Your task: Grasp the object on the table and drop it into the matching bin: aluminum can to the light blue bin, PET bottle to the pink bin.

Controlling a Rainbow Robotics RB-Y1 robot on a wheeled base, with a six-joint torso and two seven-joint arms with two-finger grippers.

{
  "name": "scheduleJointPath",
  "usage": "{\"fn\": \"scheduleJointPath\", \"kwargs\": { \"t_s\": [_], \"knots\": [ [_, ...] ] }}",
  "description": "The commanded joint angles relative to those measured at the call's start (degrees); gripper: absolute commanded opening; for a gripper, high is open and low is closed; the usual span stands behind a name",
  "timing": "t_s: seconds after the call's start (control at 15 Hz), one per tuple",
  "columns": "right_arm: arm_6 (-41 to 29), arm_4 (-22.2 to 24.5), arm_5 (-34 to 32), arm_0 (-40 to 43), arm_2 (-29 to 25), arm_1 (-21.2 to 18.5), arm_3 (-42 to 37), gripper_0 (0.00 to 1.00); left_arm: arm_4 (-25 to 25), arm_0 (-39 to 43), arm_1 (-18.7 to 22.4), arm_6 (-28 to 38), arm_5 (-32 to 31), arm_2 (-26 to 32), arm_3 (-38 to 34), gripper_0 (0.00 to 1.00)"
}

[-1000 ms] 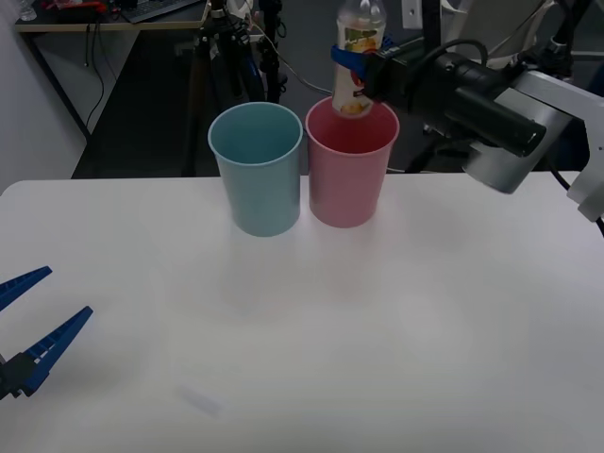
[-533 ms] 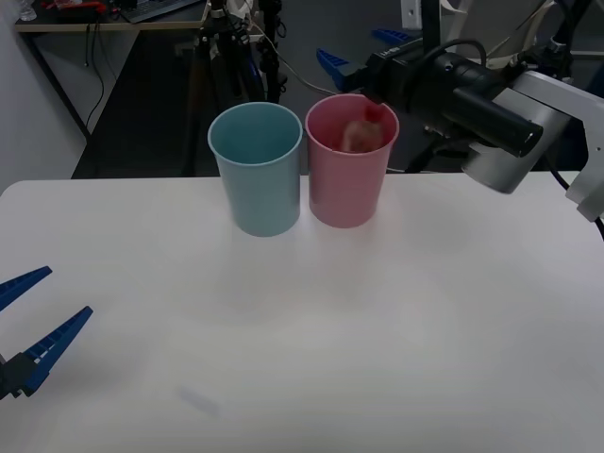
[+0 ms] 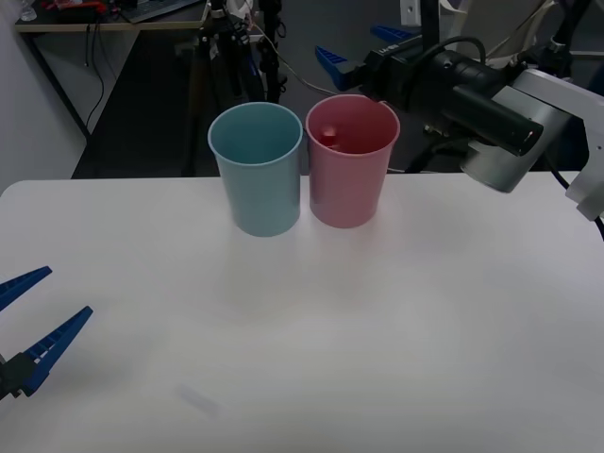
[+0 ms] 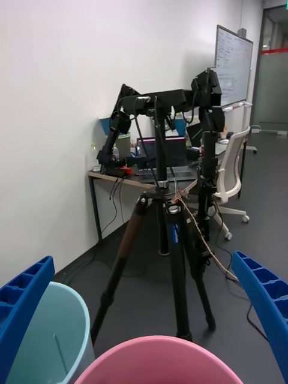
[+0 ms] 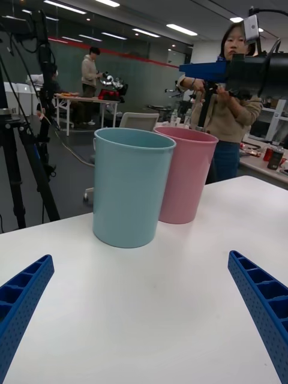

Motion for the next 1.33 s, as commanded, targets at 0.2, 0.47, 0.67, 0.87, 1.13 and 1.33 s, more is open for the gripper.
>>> {"fn": "scheduleJointPath", "kwargs": {
  "t_s": [0.2,0.47,0.67,0.87,1.13,1.33],
  "knots": [
    [-0.44,0.8,-0.15,5.93,-3.76,-5.56,-8.97,1.0,0.0,0.0,0.0,0.0,0.0,0.0,0.0,1.0],
    [-1.76,2.29,-0.5,14.37,-8.86,-12.33,-19.87,1.0,0.0,0.0,0.0,0.0,0.0,0.0,0.0,1.0],
    [-2.46,4.4,-0.76,23.33,-15.36,-15.06,-26.64,1.0,0.0,0.0,0.0,0.0,0.0,0.0,0.0,1.0],
    [-3.17,6.07,-0.85,30.19,-20.28,-16.99,-31.38,1.0,0.0,0.0,0.0,0.0,0.0,0.0,0.0,1.0],
    [-8.18,10.46,-3.4,38.62,-25.56,-18.48,-33.84,1.0,0.0,0.0,0.0,0.0,0.0,0.0,0.0,1.0],
    [-17.93,18.73,-7.44,45.13,-30.57,-16.64,-33.93,1.0,0.0,0.0,0.0,0.0,0.0,0.0,0.0,1.0]
  ]
}}
